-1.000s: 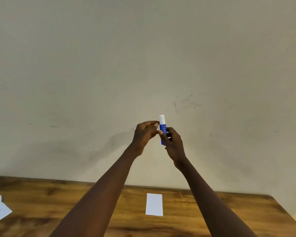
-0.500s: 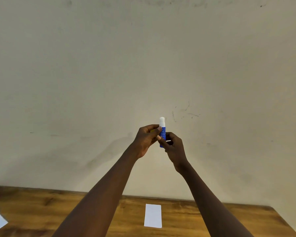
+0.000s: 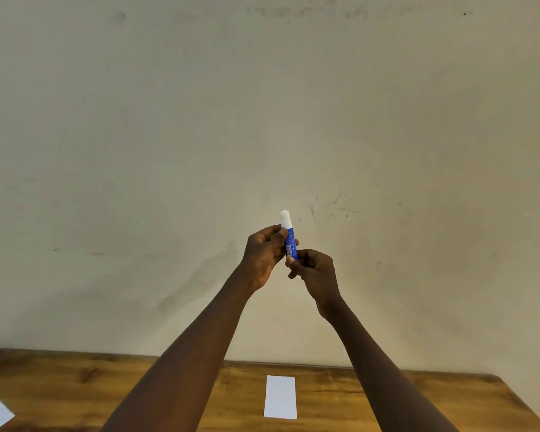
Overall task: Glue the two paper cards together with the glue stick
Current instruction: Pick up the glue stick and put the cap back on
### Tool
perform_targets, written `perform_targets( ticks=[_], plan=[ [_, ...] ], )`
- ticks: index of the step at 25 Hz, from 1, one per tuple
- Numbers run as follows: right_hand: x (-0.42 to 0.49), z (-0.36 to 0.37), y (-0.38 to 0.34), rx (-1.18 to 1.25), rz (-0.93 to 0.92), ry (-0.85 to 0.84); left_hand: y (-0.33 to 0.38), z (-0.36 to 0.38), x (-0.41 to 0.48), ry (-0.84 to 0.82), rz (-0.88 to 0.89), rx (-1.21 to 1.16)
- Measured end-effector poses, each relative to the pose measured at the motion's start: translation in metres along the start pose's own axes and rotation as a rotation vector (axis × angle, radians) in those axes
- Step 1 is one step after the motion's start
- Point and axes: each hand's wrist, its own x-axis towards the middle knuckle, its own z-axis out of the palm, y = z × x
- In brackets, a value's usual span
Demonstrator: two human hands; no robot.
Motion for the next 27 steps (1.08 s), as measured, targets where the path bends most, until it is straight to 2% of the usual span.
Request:
perform_targets(
  ticks=[2,5,8,10,14,20,24,27],
  plan=[
    [-0.002,-0.001,-0.002,0.085,0.060,-0.062,-0.001,-0.001,0.001,-0.013,0.011,-0.030],
    [-0.003,-0.003,-0.005,0.396,0.299,-0.126,-0.002,-0.003,0.002,-0.026,0.024,-0.039],
    [-0.004,-0.004,-0.007,0.566,0.452,-0.145,-0.005,-0.004,0.000,-0.045,0.025,-0.045],
    [-0.006,-0.001,-0.007,0.705,0.508,-0.127,-0.006,-0.003,-0.001,-0.043,0.024,-0.076],
    [-0.007,0.006,-0.003,1.012,0.536,0.014,-0.006,0.001,0.000,-0.020,0.032,-0.078],
    [-0.007,0.014,0.001,1.064,0.411,0.101,-0.005,0.006,0.001,-0.013,0.038,-0.009],
    [-0.008,0.008,-0.003,1.041,0.590,0.053,-0.007,0.003,0.002,0.017,0.016,-0.047],
    [-0.007,0.008,-0.005,1.101,0.601,0.018,-0.008,0.003,0.000,0.006,0.034,-0.055]
  ],
)
